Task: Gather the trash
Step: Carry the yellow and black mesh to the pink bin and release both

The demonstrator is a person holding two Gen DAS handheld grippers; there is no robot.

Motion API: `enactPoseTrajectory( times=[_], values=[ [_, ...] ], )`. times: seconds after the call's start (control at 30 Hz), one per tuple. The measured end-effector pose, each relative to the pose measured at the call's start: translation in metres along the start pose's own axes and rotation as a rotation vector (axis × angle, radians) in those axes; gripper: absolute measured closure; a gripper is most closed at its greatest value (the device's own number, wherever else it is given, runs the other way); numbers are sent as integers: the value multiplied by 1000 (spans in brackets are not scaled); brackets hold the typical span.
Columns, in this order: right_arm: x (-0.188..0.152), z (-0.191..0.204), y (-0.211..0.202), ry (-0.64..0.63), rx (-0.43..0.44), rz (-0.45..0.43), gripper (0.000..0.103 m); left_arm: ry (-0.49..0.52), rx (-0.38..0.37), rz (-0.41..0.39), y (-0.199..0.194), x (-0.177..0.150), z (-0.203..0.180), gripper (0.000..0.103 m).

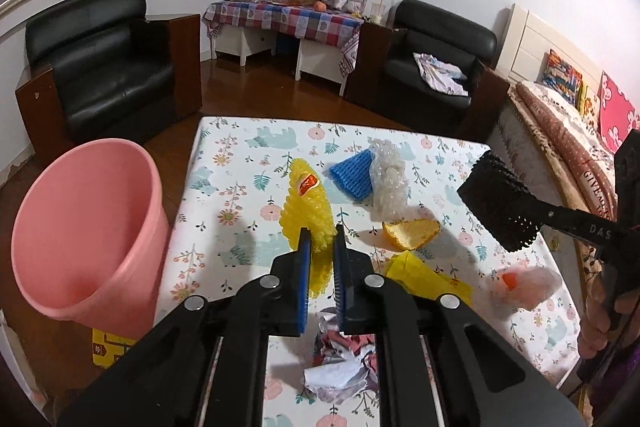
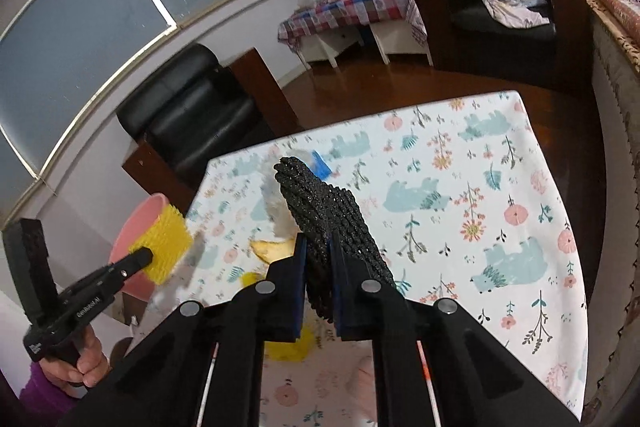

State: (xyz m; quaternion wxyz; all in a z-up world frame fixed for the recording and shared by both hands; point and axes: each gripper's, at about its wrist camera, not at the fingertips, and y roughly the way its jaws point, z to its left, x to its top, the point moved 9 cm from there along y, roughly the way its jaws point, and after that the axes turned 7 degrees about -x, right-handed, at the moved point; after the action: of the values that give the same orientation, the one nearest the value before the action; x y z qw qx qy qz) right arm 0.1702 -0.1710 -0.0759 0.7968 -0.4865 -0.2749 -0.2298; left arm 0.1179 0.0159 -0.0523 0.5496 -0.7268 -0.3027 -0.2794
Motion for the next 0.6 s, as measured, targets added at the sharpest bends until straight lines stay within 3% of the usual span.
enactPoseTrajectory(
  times=[0.3,0.6],
  values=[
    [11,24,-21,8,52,-35,93,-24,9,-76,-35,4,14,93],
    [14,88,-14,-63,115,-30,93,-68,71,-134,-67,0,50,93]
  ],
)
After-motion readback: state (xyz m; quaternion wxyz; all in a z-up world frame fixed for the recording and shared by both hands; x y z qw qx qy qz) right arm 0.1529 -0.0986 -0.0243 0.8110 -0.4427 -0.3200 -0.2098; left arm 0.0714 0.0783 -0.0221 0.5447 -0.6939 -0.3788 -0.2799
